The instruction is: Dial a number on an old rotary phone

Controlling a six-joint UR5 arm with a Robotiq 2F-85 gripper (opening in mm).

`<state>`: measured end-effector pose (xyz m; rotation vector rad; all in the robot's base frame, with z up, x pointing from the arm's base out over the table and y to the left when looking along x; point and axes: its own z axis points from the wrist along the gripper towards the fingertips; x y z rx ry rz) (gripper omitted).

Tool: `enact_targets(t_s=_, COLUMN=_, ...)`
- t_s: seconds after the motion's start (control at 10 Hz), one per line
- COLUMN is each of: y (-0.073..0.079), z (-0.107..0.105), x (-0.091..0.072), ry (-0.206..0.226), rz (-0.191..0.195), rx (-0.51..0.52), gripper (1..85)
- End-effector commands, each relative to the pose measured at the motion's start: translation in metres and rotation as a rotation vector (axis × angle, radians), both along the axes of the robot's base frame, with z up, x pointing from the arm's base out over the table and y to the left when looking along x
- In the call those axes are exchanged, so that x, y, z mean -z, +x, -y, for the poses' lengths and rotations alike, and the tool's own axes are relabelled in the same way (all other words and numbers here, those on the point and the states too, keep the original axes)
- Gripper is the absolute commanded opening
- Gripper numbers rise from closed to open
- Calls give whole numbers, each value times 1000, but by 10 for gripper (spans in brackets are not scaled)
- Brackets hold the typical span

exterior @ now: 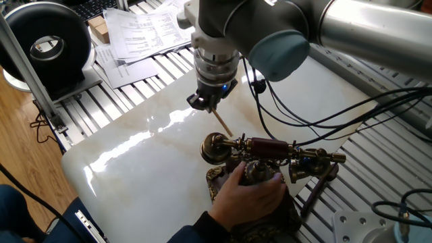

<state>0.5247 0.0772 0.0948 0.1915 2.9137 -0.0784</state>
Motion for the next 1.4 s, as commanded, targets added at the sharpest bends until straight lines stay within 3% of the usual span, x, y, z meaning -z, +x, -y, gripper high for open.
enact_targets(t_s=0.0, y=5, z=11, x=-4, ry=-25, rz=-4, rx=-1, gripper=13)
enact_targets(t_s=0.2, y=27, z=26, x=-11, ry=-11, rz=-32, rx=-28, gripper=13)
enact_targets(t_s=0.4, y=37, z=29, x=-12, ry=3, rz=-53, rx=-36, gripper=13)
enact_targets(t_s=0.6, y=38, z=26, x=-5, ry=-21, rz=-50, rx=-14, gripper=13)
enact_targets(t_s=1.1, y=38, z=23, x=-4, ry=-23, rz=-68, rx=-43, gripper=13)
enact_targets(t_s=1.2, y=38, z=23, x=-4, ry=-27, rz=-68, rx=-46, gripper=23)
enact_targets(t_s=1.3, y=35, z=21, x=-5, ry=-25, rz=-79, rx=-51, gripper=97)
